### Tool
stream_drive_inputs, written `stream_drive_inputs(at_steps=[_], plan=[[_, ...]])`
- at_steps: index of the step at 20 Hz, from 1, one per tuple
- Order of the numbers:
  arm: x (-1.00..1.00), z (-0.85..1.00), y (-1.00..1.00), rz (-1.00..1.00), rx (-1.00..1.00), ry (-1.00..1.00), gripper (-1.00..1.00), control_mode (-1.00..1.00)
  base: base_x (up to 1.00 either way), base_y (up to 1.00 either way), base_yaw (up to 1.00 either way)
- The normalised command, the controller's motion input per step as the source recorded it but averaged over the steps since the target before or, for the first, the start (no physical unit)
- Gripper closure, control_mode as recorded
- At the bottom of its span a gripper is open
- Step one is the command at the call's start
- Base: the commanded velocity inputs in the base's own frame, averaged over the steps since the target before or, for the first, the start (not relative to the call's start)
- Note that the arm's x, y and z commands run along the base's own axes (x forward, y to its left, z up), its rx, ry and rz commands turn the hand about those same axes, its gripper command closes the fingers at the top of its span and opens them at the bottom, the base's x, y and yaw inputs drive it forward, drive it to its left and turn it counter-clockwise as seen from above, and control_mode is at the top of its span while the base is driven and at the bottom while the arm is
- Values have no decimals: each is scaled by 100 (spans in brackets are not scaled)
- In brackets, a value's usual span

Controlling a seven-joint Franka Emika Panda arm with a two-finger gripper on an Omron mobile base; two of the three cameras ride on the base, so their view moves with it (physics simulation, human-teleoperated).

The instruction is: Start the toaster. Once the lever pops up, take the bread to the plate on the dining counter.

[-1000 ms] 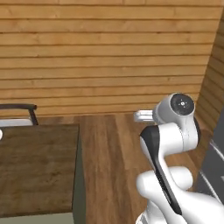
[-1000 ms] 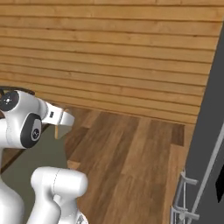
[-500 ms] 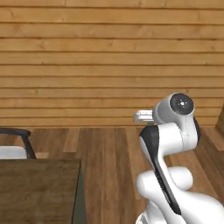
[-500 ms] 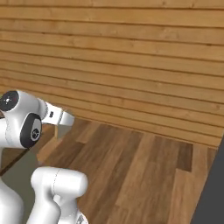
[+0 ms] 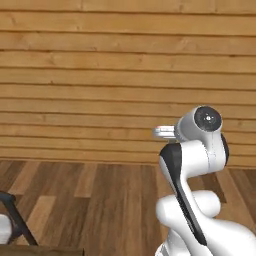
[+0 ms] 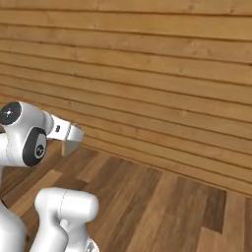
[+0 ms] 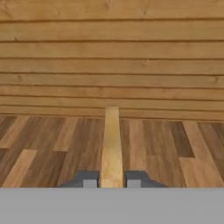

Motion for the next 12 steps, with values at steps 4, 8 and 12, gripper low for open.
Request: stream_drive_inputs(at_steps=[4, 8, 12], plan=[[0, 0, 0, 0, 0, 0, 100, 100, 100, -36, 25], [0, 0, 0, 0, 0, 0, 100, 100, 98, -32, 49], [0, 0, 0, 0, 0, 0, 100, 100, 75, -28, 69]])
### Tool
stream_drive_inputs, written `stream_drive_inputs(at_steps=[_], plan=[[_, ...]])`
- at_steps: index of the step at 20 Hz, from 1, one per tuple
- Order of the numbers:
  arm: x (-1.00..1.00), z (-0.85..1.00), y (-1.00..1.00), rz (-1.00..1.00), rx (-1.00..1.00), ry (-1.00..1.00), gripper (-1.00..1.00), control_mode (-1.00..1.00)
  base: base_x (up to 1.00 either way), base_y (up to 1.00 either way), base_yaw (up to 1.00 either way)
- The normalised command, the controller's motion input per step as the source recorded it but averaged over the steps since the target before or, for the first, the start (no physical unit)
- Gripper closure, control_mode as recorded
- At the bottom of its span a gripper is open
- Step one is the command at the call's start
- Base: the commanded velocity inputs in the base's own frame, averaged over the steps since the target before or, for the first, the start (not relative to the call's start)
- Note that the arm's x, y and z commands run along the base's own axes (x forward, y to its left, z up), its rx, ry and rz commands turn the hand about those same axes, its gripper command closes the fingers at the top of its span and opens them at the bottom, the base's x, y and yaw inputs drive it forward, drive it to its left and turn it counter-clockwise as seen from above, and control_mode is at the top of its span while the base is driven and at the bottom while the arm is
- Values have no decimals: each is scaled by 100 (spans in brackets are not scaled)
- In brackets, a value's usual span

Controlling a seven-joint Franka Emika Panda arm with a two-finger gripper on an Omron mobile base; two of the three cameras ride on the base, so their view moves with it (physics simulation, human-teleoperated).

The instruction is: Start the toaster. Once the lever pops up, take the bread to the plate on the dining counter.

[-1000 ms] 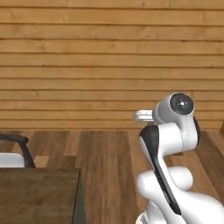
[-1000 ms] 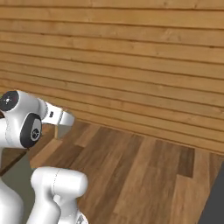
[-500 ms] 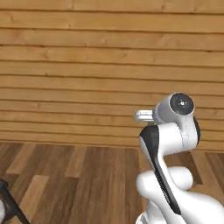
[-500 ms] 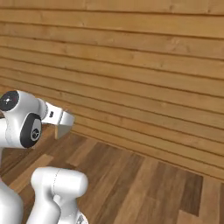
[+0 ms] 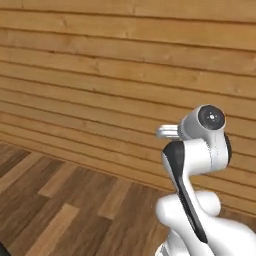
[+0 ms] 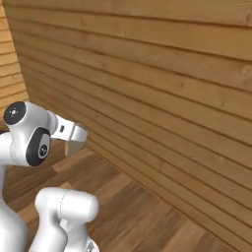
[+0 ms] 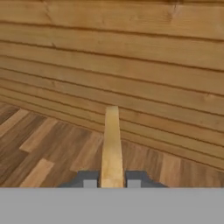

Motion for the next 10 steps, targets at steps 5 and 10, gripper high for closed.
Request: stream_drive_inputs(at_steps=[5, 10], plan=[[0, 0, 0, 0, 0, 0, 100, 100, 65, -19, 75], [0, 0, 0, 0, 0, 0, 100, 100, 37, -32, 75]])
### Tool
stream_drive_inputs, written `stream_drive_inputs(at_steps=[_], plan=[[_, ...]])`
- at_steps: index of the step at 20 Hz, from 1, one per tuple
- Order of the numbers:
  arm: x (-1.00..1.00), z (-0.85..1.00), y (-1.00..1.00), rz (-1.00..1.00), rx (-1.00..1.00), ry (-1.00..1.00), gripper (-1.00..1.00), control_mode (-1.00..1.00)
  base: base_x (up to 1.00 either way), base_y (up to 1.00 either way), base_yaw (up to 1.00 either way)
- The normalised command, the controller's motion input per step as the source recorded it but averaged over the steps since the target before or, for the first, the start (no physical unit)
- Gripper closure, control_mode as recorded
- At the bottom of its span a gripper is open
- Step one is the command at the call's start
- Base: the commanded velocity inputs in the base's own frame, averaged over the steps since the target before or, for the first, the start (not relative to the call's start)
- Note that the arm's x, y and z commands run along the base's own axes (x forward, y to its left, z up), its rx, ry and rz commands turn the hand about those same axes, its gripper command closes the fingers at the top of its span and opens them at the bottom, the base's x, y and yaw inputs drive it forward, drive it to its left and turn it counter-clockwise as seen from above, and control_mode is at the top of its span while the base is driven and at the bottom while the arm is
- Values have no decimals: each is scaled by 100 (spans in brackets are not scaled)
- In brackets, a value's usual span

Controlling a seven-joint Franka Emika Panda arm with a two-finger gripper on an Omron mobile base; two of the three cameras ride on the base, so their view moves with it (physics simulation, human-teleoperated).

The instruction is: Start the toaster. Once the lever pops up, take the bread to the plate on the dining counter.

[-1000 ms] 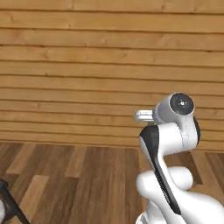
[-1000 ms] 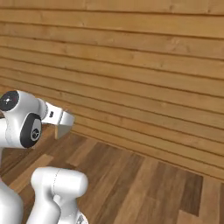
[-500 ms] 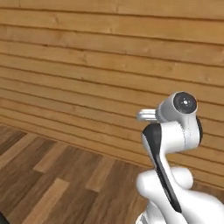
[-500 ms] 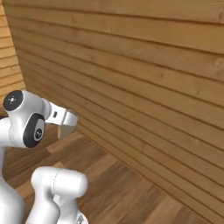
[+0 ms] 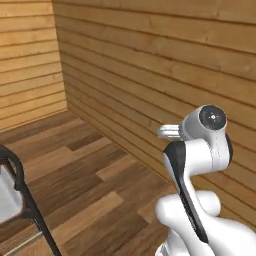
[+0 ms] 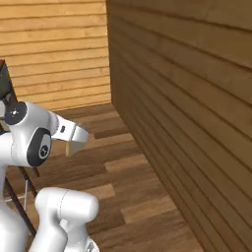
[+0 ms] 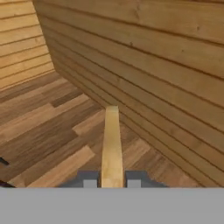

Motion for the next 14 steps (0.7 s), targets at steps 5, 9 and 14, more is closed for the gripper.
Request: stream_drive_inputs(at_steps=[5, 9, 14], plan=[[0, 0, 0, 0, 0, 0, 100, 100, 50, -30, 73], [0, 0, 0, 0, 0, 0, 100, 100, 54, -23, 73], [0, 0, 0, 0, 0, 0, 100, 100, 43, -37, 69]])
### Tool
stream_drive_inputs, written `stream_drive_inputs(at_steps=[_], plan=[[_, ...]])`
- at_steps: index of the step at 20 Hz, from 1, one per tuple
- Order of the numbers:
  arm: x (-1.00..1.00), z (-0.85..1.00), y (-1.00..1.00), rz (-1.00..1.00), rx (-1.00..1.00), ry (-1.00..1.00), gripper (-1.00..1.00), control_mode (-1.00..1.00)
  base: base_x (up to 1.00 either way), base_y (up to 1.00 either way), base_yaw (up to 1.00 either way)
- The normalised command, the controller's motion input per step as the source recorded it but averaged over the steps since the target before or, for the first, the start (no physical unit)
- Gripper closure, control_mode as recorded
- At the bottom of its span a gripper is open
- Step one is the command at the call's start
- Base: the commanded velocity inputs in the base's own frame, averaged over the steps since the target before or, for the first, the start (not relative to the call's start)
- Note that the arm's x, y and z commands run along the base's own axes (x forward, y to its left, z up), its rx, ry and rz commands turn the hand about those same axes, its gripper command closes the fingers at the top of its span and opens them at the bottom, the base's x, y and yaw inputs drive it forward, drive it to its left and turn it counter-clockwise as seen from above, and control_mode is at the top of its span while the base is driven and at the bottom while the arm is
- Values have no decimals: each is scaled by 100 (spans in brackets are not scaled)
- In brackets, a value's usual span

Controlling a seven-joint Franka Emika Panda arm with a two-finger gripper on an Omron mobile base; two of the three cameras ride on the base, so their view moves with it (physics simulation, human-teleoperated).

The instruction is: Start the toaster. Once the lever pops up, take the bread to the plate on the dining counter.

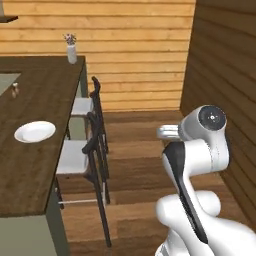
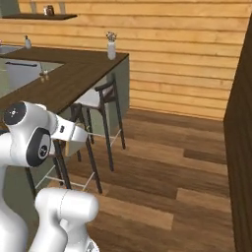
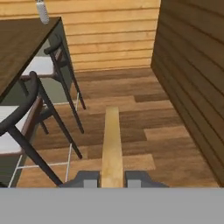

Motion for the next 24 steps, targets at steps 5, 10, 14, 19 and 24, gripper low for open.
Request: stream_drive_inputs(at_steps=[5, 10, 14, 19, 24], plan=[[0, 0, 0, 0, 0, 0, 100, 100, 36, -65, 58], [0, 0, 0, 0, 0, 0, 100, 100, 40, -63, 58], [0, 0, 0, 0, 0, 0, 100, 100, 39, -64, 58], [0, 0, 0, 0, 0, 0, 100, 100, 42, -66, 56], [0, 0, 0, 0, 0, 0, 100, 100, 36, -67, 56]])
